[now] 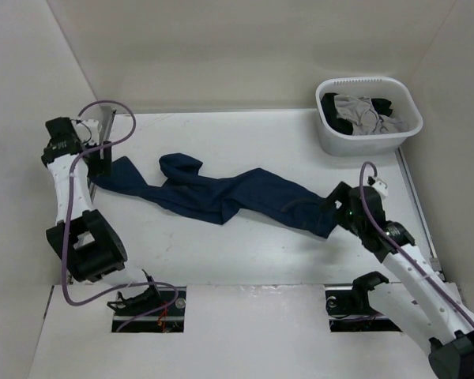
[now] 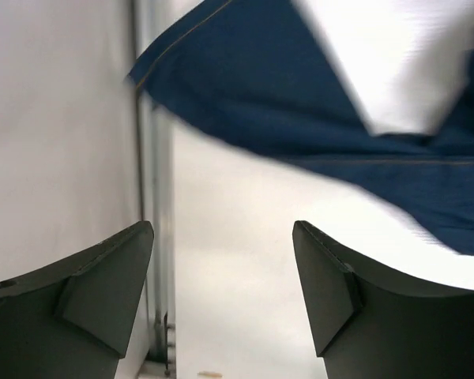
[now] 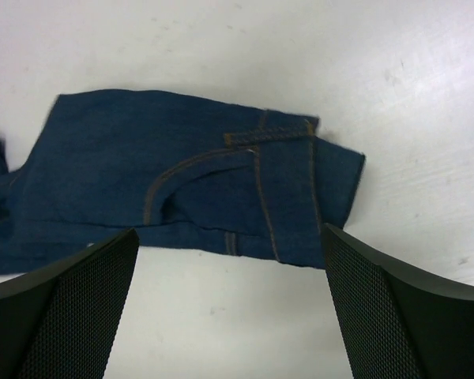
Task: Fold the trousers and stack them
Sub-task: Flatten the trousers out
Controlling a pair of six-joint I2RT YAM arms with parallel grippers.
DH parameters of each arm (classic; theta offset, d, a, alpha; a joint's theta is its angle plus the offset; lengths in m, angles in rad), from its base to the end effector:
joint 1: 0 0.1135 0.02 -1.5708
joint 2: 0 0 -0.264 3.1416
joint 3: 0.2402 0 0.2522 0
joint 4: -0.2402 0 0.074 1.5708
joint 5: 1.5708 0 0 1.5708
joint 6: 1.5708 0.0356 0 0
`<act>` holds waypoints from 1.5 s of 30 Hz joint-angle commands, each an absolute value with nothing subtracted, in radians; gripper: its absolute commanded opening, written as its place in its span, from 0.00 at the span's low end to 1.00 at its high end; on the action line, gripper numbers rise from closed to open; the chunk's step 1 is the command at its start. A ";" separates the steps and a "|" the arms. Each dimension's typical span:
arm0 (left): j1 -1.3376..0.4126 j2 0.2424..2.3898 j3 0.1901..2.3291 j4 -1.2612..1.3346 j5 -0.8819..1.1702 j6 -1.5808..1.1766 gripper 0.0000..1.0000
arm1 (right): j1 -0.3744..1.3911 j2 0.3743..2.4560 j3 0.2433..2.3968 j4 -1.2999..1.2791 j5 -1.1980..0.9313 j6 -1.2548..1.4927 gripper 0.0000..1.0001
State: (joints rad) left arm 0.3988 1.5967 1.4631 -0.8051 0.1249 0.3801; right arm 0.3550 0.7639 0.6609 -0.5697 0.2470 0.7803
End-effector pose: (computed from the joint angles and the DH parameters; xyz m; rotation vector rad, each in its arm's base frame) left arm 0.3171 0.1288 0.3160 0.0278 2.5066 0.1662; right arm 0.1569 0.0489 0.2630 0.6032 2.1592 0.3456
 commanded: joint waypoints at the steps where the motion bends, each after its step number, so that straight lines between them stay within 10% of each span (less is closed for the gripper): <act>1: 0.439 1.595 1.338 -0.761 0.109 0.404 0.70 | 0.361 0.766 0.520 -0.480 0.296 1.003 1.00; 13: 0.608 1.675 1.316 -0.660 0.245 0.242 0.70 | 0.367 0.983 0.449 -0.342 0.340 1.130 0.97; 22: 0.607 1.807 1.394 -0.657 0.270 0.196 0.69 | 0.328 1.046 0.440 -0.247 0.227 1.097 0.06; 34: 0.444 2.106 1.609 -0.571 0.194 0.282 0.70 | 0.120 0.933 0.819 -0.538 0.141 0.758 0.02; 37: 0.395 2.151 1.631 -0.545 0.146 0.334 0.53 | 0.085 0.979 0.914 -0.534 0.059 0.703 0.02; 40: 0.371 2.172 1.655 -0.541 0.097 0.382 0.05 | 0.024 1.011 1.003 -0.528 -0.015 0.657 0.02; 45: 0.398 2.016 1.654 -0.598 0.006 0.481 0.00 | -0.073 0.980 1.112 -0.538 -0.083 0.620 0.02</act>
State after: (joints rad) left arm 0.3504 2.1422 1.6341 -0.5694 0.0944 0.3843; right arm -0.0341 1.0191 1.0245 -0.5507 -0.0246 0.6834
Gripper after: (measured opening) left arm 0.054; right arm 0.023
